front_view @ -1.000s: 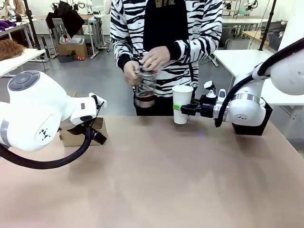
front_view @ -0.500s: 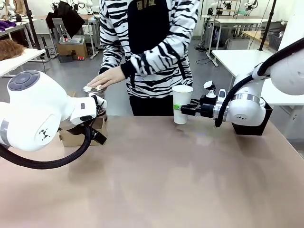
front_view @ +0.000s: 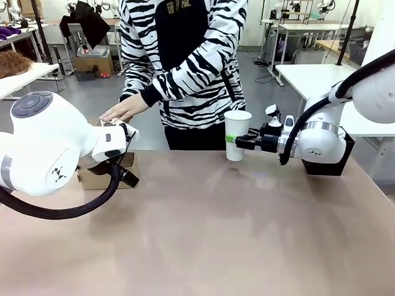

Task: Pour a drink into a cup and package it in a carrier.
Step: When a person places the Paper Cup Lid on the 600 ml Paper Cup , lift the 600 ml Paper Cup.

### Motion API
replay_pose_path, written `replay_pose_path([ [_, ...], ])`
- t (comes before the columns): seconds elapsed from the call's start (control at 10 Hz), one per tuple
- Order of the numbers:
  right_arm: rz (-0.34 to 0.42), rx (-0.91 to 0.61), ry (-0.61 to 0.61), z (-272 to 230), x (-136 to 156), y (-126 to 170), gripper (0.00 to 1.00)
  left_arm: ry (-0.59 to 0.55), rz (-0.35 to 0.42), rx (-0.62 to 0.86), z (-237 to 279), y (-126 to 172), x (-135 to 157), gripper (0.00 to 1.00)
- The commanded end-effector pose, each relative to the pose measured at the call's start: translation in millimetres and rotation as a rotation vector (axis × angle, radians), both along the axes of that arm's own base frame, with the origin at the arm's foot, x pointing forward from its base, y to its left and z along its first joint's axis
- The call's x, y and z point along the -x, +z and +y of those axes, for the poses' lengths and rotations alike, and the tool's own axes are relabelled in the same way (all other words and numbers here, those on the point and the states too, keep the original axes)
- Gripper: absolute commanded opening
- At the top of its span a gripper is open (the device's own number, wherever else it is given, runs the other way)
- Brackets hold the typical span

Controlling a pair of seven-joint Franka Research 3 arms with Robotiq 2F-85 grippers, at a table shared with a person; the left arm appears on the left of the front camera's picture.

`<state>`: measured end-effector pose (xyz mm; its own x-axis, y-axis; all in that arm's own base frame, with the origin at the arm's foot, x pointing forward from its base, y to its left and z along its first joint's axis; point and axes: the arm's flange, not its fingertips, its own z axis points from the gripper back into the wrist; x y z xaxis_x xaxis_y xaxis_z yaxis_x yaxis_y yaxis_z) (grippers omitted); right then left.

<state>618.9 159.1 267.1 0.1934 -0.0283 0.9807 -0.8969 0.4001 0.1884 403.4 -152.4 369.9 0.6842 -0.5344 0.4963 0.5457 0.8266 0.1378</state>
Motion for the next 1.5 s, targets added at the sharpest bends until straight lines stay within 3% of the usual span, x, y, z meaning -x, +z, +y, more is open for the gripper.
replay_pose_path([
  [0.0, 0.004, -0.001, -0.006, 2.9, 0.0, 2.7, 0.80, 0.000, 0.000, 0.002, 0.4, 0.5, 0.1, 1.00],
  [1.4, 0.004, -0.001, -0.006, 2.9, 0.0, 2.7, 0.80, 0.000, 0.000, 0.002, 0.4, 0.5, 0.1, 1.00],
])
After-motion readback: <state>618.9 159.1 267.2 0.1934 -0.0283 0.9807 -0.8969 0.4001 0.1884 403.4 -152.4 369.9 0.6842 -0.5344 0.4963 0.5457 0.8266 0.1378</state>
